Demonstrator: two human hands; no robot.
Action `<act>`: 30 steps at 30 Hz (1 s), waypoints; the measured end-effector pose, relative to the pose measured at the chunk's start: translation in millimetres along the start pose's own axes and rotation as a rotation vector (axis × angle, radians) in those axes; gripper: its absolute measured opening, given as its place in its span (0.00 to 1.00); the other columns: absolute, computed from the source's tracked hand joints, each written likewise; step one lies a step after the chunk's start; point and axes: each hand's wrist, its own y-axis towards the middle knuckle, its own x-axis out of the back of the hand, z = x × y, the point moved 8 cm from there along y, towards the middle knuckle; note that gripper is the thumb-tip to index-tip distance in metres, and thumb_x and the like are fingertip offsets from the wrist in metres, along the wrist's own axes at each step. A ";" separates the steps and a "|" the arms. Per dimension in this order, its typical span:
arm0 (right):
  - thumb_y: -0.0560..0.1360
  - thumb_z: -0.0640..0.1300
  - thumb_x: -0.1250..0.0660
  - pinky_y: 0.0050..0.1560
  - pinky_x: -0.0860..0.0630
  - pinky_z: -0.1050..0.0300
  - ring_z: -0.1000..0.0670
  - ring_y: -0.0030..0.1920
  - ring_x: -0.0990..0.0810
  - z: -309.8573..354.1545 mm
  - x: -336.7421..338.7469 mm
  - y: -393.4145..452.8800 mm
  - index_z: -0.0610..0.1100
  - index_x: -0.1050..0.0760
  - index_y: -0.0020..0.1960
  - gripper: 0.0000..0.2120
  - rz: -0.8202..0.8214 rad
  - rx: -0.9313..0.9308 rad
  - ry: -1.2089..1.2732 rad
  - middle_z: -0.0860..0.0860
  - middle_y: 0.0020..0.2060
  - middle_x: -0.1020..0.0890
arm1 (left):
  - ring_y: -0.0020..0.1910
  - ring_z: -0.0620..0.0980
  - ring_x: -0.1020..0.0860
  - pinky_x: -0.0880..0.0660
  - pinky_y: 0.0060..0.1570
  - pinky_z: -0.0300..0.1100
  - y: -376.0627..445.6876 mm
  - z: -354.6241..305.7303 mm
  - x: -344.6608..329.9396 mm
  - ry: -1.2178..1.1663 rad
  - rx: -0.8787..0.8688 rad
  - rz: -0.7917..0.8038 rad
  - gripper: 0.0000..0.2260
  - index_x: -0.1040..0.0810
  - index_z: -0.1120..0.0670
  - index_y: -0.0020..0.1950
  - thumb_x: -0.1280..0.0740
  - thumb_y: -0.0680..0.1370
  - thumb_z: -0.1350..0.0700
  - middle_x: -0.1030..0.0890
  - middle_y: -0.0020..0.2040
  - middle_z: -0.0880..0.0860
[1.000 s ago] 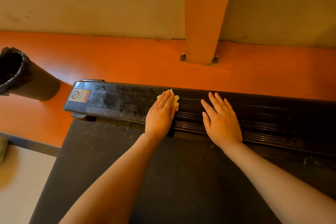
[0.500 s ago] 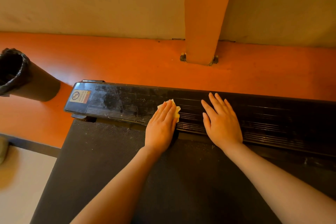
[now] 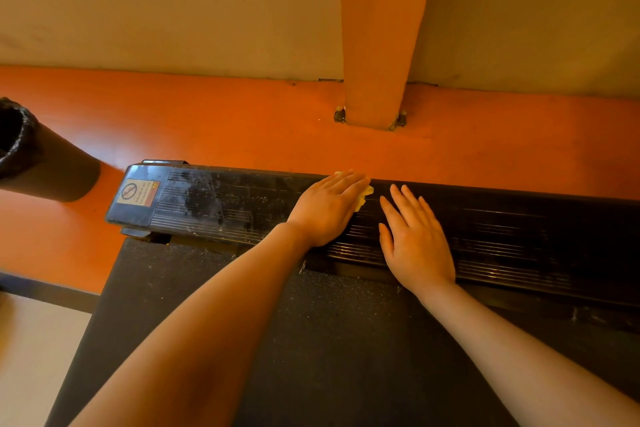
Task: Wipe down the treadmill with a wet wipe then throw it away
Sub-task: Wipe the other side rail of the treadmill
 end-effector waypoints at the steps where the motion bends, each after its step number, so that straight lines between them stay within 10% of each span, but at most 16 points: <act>1: 0.81 0.48 0.45 0.73 0.40 0.47 0.43 0.74 0.36 0.1 -0.3 0.1 0.41 0.30 0.71 0.22 0.007 -0.002 0.001 0.42 0.72 0.31 | 0.76 0.53 0.39 0.43 0.75 0.47 2.9 -1.1 0.0 0.001 -0.006 0.012 0.21 0.38 0.55 0.77 0.45 0.84 0.52 0.35 0.76 0.55; 30: 0.82 0.48 0.42 0.74 0.45 0.49 0.43 0.77 0.43 34.8 -13.8 16.4 0.40 0.37 0.75 0.24 0.140 -0.009 0.038 0.42 0.76 0.39 | 0.77 0.53 0.41 0.42 0.74 0.47 -63.0 43.8 -1.2 -0.031 0.258 -0.149 0.23 0.37 0.57 0.77 0.50 0.84 0.49 0.37 0.77 0.55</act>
